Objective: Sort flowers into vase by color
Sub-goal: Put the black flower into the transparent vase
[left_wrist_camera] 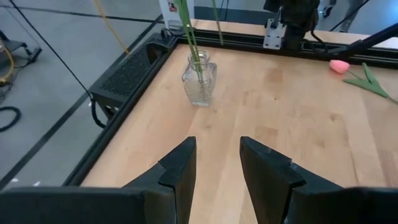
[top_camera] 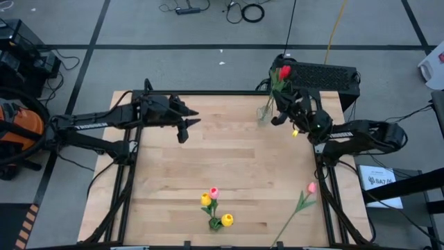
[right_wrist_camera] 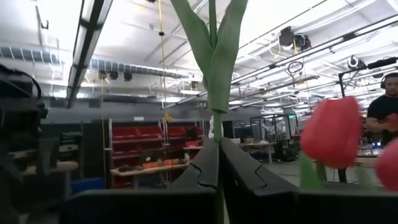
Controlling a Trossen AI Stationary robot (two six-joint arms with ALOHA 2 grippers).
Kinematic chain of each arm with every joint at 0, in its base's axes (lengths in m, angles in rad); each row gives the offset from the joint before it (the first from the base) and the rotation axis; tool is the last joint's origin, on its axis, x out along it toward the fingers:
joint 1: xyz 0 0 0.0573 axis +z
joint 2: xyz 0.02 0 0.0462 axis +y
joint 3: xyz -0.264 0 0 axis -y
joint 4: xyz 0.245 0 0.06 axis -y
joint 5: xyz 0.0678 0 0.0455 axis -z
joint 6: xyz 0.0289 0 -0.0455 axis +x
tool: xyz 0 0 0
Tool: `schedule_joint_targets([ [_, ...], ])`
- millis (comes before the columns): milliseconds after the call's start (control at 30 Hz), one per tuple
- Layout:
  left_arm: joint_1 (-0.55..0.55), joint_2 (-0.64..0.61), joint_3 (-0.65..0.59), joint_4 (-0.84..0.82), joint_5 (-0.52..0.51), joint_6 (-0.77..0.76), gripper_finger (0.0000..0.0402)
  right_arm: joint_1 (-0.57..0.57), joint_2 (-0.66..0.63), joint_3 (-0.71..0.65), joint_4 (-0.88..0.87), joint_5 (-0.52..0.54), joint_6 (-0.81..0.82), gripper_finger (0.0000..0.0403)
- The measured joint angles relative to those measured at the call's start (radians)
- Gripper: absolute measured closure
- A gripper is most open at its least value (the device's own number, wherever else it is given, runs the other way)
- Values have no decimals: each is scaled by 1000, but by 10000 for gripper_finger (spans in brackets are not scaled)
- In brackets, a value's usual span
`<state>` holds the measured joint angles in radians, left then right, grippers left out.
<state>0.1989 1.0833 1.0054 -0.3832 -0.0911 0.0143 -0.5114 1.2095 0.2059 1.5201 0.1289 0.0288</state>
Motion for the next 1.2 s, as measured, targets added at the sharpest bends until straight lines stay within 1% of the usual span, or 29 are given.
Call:
schedule_joint_targets([
  [233,39,2,0,-1,17,-2,269,-17,150,102,2,-4,-57,403],
  [400,43,2,0,-1,54,-7,269,-55,236,115,48,-3,-60,403],
  [500,43,2,0,-1,70,-8,269,-80,254,115,48,-4,-59,403],
  [633,43,2,0,-1,71,-9,269,-98,285,115,48,-52,-42,403],
  [800,43,3,0,-1,71,-8,269,-98,314,115,45,-52,-33,403],
  [1067,43,3,0,-1,71,-8,269,-98,315,115,17,-50,-27,402],
  [1200,43,3,0,-1,71,-8,269,-98,315,115,11,-38,-18,390],
])
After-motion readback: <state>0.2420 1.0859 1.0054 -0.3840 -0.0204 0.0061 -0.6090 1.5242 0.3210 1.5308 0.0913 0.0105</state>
